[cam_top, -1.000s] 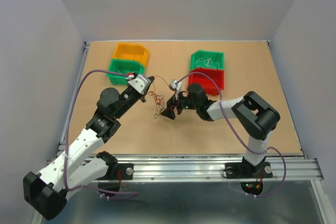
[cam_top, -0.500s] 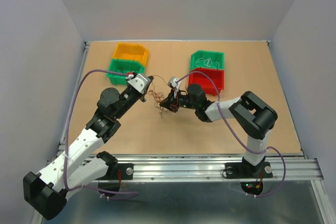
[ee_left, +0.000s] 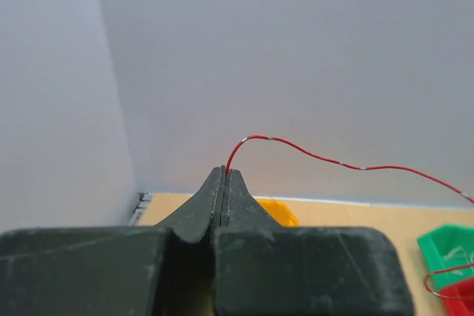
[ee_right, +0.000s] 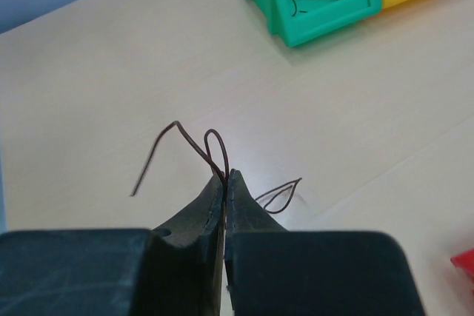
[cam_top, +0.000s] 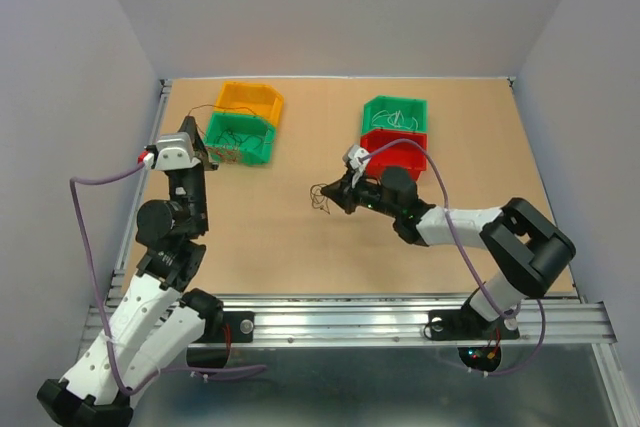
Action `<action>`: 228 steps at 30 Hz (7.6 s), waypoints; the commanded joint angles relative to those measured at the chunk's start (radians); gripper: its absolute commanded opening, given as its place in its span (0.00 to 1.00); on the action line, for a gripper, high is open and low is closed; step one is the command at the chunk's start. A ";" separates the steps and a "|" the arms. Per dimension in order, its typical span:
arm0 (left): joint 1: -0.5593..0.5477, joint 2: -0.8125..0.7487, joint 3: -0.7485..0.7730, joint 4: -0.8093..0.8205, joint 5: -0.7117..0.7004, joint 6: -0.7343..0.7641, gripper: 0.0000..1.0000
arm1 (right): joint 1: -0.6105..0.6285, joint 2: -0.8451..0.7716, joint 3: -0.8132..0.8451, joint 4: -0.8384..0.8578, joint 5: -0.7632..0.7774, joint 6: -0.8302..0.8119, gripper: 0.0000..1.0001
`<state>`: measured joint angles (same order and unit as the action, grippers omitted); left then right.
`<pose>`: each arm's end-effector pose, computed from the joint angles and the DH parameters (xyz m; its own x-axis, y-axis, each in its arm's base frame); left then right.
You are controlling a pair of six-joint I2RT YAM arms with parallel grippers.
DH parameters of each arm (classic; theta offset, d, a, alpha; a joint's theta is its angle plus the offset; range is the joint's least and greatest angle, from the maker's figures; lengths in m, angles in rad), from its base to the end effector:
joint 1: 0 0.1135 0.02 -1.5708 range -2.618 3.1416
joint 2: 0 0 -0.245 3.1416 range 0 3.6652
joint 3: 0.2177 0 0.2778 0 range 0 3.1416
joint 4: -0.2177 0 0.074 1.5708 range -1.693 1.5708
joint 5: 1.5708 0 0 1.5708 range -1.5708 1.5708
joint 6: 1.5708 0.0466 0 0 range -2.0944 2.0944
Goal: Untangle the cables
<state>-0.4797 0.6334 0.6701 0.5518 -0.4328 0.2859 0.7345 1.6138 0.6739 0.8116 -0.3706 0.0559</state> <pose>0.1759 -0.0695 0.3930 0.5034 0.0267 -0.8637 -0.0338 0.9994 0.0112 0.2525 0.2508 0.1596 -0.1446 -0.0604 -0.9876 -0.8846 0.4551 0.1017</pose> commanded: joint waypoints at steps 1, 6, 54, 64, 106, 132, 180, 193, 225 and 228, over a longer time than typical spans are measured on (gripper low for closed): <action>0.023 0.002 -0.038 0.145 -0.144 0.004 0.00 | 0.008 -0.115 -0.062 0.003 0.081 -0.010 0.00; 0.024 0.020 -0.056 0.126 -0.003 -0.030 0.00 | 0.009 -0.215 -0.042 -0.003 0.215 0.045 0.00; 0.023 0.175 -0.060 0.079 0.330 -0.047 0.00 | -0.236 -0.329 -0.050 -0.181 0.377 0.130 0.72; 0.065 0.333 0.022 0.094 0.039 0.012 0.00 | -0.212 -0.086 0.078 -0.094 0.098 0.134 0.74; 0.409 0.529 0.143 0.022 0.231 -0.159 0.00 | -0.083 0.427 0.592 0.063 -0.114 -0.074 0.85; 0.409 0.410 0.411 -0.540 0.353 -0.056 0.00 | -0.213 0.236 0.621 -0.178 0.102 0.112 0.89; 0.408 0.555 0.474 -0.719 0.548 -0.053 0.00 | -0.417 0.376 0.977 -1.379 0.725 0.561 0.79; 0.408 0.592 0.493 -0.733 0.559 -0.073 0.00 | -0.419 0.402 0.908 -1.393 0.780 0.596 0.76; 0.409 0.560 0.485 -0.714 0.526 -0.106 0.00 | -0.337 0.190 0.947 -1.152 0.535 0.414 0.01; 0.408 0.560 0.485 -0.719 0.542 -0.114 0.00 | -0.328 0.208 0.986 -1.096 0.398 0.397 0.01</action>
<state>-0.0746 1.2293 1.1519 -0.2089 0.1020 0.1913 0.3878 1.8172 1.5856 -0.3969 0.2043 0.5041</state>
